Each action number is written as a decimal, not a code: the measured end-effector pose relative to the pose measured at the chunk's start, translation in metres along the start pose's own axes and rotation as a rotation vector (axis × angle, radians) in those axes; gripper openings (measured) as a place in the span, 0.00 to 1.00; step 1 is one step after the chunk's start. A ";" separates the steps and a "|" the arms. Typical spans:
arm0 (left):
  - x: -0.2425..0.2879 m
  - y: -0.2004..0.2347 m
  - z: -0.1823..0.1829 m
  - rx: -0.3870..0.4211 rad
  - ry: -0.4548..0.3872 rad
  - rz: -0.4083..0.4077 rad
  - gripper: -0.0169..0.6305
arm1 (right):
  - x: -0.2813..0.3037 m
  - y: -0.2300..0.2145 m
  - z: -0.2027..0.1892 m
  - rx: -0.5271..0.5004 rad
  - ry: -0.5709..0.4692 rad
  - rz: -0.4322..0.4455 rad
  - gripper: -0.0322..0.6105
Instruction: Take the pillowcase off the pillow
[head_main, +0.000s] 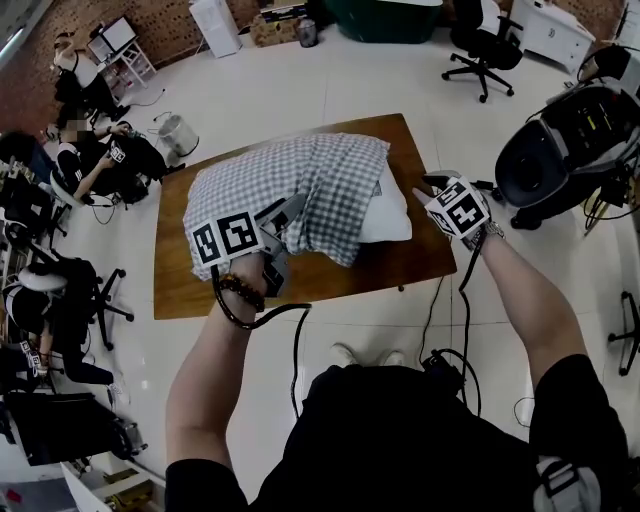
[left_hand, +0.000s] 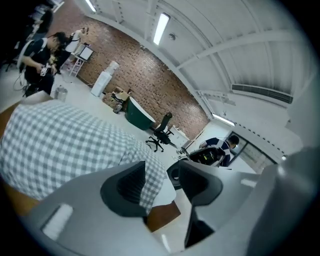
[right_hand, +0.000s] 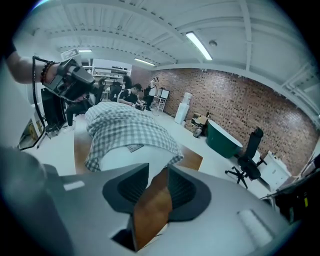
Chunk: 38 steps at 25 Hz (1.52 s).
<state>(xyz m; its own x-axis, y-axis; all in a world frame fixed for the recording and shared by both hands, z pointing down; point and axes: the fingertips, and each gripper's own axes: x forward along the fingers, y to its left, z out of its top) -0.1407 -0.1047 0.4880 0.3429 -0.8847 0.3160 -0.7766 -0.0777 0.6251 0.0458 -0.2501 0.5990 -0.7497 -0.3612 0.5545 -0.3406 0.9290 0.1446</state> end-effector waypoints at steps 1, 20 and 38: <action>-0.005 -0.009 0.006 0.040 0.024 -0.012 0.35 | -0.004 0.004 0.006 0.007 -0.005 -0.002 0.23; 0.029 -0.080 0.152 0.563 0.400 -0.240 0.37 | -0.017 -0.031 0.077 0.147 -0.033 0.151 0.33; 0.285 0.047 0.234 0.526 0.889 -0.314 0.44 | 0.148 -0.153 0.055 0.382 0.095 0.603 0.45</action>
<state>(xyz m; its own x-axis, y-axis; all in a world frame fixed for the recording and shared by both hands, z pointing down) -0.2030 -0.4686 0.4402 0.6626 -0.1570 0.7323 -0.6444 -0.6178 0.4506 -0.0444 -0.4499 0.6139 -0.8231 0.2302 0.5192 -0.0707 0.8655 -0.4959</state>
